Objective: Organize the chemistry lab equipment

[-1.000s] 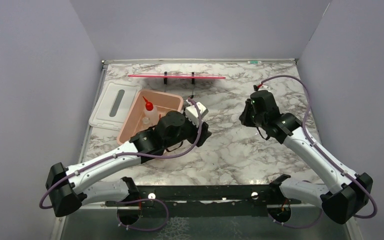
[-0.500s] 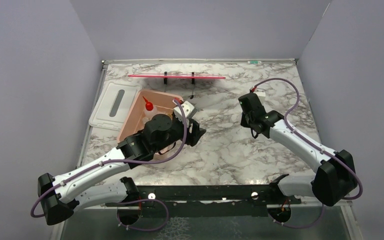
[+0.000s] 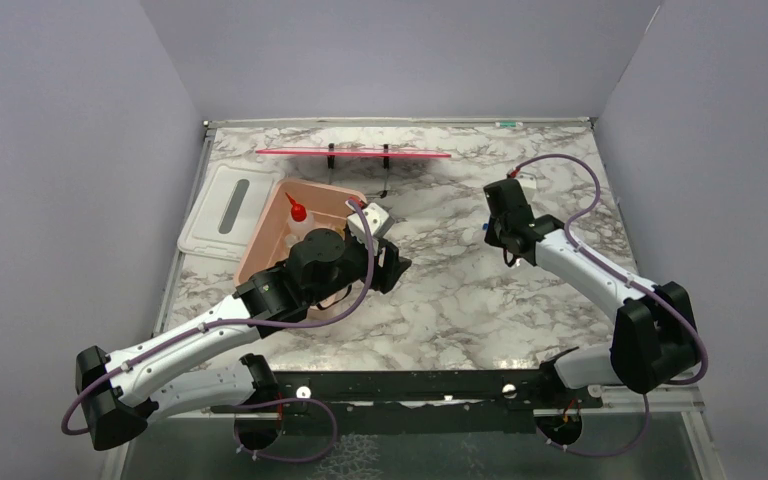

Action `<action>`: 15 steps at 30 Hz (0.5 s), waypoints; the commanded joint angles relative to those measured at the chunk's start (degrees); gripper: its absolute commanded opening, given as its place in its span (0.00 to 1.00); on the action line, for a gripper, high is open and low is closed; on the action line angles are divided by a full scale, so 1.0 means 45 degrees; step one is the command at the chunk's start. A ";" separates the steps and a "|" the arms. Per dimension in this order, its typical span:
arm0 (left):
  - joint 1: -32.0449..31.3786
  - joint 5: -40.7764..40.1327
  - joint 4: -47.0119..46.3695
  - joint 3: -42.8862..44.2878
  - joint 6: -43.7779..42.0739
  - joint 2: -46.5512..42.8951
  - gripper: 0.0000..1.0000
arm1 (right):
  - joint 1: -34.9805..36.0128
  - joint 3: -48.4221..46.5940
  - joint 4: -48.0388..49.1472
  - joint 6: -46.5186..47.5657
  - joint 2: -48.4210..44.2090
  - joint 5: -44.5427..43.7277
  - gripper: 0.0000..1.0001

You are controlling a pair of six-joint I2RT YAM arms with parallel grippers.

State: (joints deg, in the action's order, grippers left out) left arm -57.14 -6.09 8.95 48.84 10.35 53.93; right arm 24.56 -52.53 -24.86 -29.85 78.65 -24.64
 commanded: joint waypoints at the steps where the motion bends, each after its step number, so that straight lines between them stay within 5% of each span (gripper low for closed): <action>1: -0.0089 -0.0326 -0.0251 -0.0082 0.0138 -0.0051 0.63 | -0.0281 0.0169 0.0648 0.0187 0.0374 0.0685 0.07; 15: -0.0075 -0.0386 -0.0251 -0.0106 0.0110 0.0056 0.63 | -0.0418 0.0049 -0.0232 0.0050 0.0367 0.1395 0.08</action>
State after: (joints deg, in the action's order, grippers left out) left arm -57.14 -6.31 8.95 48.82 10.35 54.26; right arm 23.11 -52.53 -23.31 -29.47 79.50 -21.93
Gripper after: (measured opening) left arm 0.632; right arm 0.189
